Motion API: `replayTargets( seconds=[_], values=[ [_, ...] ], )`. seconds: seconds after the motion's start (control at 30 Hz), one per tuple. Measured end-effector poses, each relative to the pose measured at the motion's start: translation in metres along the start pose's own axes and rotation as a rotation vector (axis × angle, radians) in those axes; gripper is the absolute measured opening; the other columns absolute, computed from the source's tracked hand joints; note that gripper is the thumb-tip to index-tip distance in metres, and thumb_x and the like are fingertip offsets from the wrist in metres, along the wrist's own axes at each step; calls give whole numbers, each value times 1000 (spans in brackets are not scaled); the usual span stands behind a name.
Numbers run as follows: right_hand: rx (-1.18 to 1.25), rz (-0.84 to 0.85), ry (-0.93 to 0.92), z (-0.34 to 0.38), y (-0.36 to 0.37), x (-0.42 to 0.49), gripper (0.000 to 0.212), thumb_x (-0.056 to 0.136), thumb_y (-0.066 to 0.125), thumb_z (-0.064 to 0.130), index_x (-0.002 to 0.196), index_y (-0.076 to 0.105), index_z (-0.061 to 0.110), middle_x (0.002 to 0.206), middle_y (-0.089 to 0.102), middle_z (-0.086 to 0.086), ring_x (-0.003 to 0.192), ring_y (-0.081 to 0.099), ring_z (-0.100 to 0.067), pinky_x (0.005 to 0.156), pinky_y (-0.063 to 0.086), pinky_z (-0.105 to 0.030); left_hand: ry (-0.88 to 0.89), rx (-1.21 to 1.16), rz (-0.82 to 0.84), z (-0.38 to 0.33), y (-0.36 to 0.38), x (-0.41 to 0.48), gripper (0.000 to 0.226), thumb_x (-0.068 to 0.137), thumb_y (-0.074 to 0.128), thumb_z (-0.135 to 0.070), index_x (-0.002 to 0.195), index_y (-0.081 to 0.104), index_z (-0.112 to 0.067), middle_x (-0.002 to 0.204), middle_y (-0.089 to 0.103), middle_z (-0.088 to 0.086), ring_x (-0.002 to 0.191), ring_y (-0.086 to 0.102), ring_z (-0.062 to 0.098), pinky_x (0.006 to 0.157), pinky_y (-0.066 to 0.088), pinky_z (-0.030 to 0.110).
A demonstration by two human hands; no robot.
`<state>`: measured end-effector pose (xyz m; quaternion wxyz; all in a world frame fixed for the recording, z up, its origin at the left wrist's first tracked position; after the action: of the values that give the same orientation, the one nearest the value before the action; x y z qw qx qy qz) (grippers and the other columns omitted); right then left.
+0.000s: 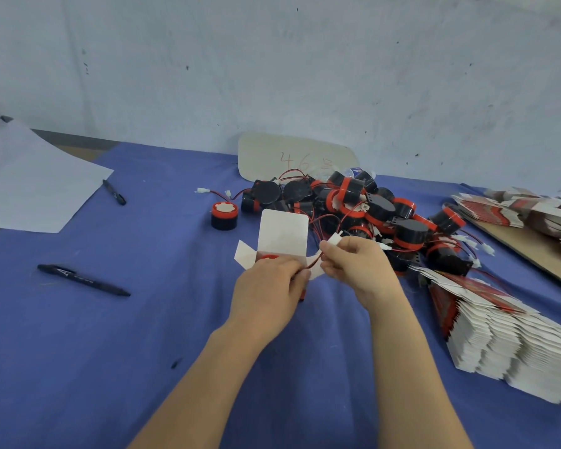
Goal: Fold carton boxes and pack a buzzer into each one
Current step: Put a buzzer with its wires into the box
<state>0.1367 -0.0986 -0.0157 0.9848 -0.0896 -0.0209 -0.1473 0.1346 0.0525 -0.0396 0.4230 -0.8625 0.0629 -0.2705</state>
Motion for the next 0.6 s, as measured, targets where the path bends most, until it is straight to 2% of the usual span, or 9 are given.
replayTargets(
  seconds=[0.1, 0.17, 0.2, 0.27, 0.33, 0.43, 0.5, 0.6],
  values=[
    [-131, -118, -96, -2, 7, 5, 17, 91, 62, 7, 82, 60, -7, 60, 59, -7, 52, 62, -9, 68, 57, -29, 10, 78, 11, 0, 5, 2, 26, 98, 44, -20, 113, 64, -27, 119, 61, -13, 112, 49, 12, 82, 48, 29],
    [-175, -150, -137, -1, 15, 5, 4, 91, 60, 7, 93, 58, 9, 74, 62, -10, 52, 64, -7, 64, 55, -22, 5, 110, -3, -1, 8, 3, 32, 96, 47, -16, 121, 60, -30, 127, 56, -14, 117, 45, 14, 86, 46, 30],
    [-191, -180, -170, 0, 18, 4, 14, 91, 60, 6, 96, 55, 19, 81, 62, -10, 55, 66, -8, 59, 53, -17, -2, 121, -8, -1, 10, 3, 34, 96, 48, -16, 124, 58, -31, 130, 54, -14, 118, 44, 14, 88, 45, 30],
    [-249, -207, -252, 0, 25, 2, 25, 91, 57, 4, 96, 51, 28, 83, 62, -5, 69, 67, -17, 57, 50, -18, -6, 146, -13, -2, 13, 2, 36, 96, 49, -18, 128, 55, -32, 132, 53, -12, 120, 44, 15, 91, 43, 29],
    [-327, -179, -291, -2, 31, 1, 25, 92, 54, 4, 101, 54, 26, 83, 64, 2, 77, 65, -18, 62, 49, -20, 3, 160, -15, -3, 15, 0, 32, 97, 47, -22, 126, 55, -30, 129, 55, -10, 118, 46, 15, 90, 42, 28],
    [-365, -94, -305, -6, 36, 3, 24, 92, 52, 3, 104, 61, 22, 94, 64, 3, 78, 58, -4, 58, 45, -7, 7, 143, -11, -3, 15, -4, 28, 97, 43, -25, 123, 54, -27, 121, 57, -7, 115, 46, 14, 83, 41, 27],
    [-376, -27, -313, -6, 37, 3, 21, 93, 53, 8, 102, 64, 24, 104, 61, 3, 81, 56, 2, 60, 43, -3, 20, 145, 1, -2, 16, -5, 30, 97, 43, -27, 125, 53, -26, 123, 56, -8, 118, 43, 13, 85, 41, 27],
    [-411, 21, -351, -5, 38, 2, 15, 94, 57, 21, 92, 72, 18, 90, 62, 9, 77, 56, 5, 62, 41, -4, 26, 142, 3, -3, 15, -6, 35, 97, 43, -31, 131, 50, -26, 127, 55, -9, 121, 40, 13, 91, 42, 27]
  ],
)
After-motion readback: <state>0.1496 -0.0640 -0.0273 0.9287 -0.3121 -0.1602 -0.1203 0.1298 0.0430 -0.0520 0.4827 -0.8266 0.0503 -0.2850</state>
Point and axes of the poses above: each hand's wrist, its own x-axis towards the middle knuckle, its own y-axis out of the palm, z = x × y, the point moved 3 cm from there along x, towards the middle knuckle
